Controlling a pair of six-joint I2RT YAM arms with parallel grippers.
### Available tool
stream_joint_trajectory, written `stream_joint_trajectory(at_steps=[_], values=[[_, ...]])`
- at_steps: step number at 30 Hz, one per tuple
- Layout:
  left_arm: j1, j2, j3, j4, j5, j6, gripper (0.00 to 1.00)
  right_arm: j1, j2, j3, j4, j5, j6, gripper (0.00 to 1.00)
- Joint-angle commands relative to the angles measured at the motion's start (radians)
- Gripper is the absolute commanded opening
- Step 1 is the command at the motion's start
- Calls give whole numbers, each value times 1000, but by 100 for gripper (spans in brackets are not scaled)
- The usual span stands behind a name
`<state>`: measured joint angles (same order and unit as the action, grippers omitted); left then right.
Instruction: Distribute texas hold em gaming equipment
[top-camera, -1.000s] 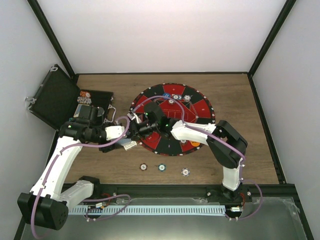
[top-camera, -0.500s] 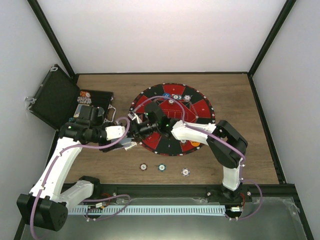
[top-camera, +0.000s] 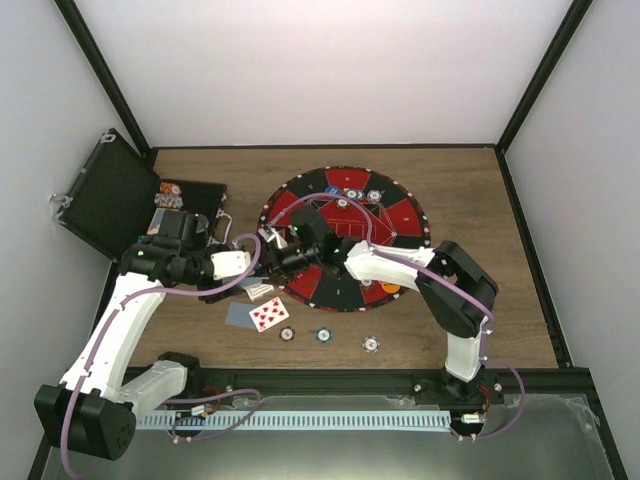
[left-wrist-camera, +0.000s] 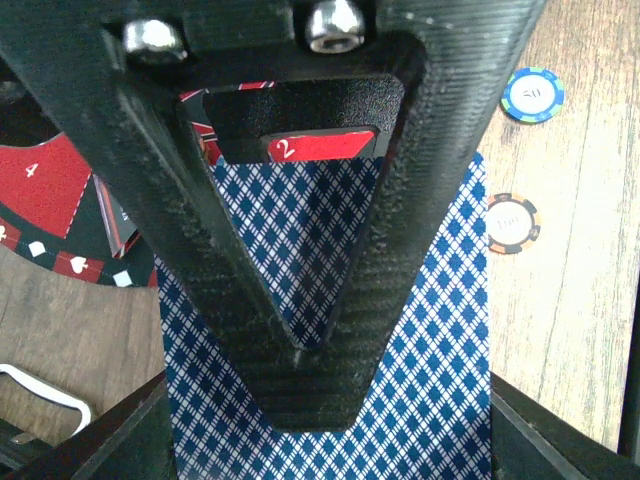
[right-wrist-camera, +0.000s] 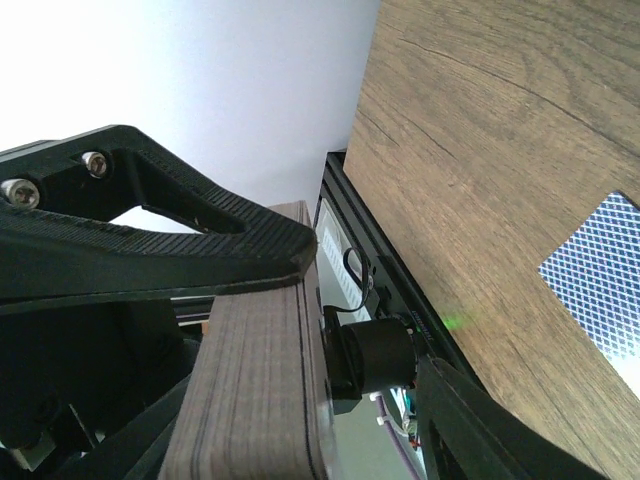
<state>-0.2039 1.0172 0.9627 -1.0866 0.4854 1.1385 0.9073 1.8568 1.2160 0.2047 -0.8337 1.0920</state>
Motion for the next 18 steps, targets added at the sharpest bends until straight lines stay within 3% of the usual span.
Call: stream_joint_trajectory(at_steps=[1, 18], values=[[-5, -4, 19, 9, 0, 24, 4, -4, -30, -9, 11, -6, -7, 51], [-5, -21, 16, 5, 8, 26, 4, -25, -68, -35, -101, 54, -83, 51]])
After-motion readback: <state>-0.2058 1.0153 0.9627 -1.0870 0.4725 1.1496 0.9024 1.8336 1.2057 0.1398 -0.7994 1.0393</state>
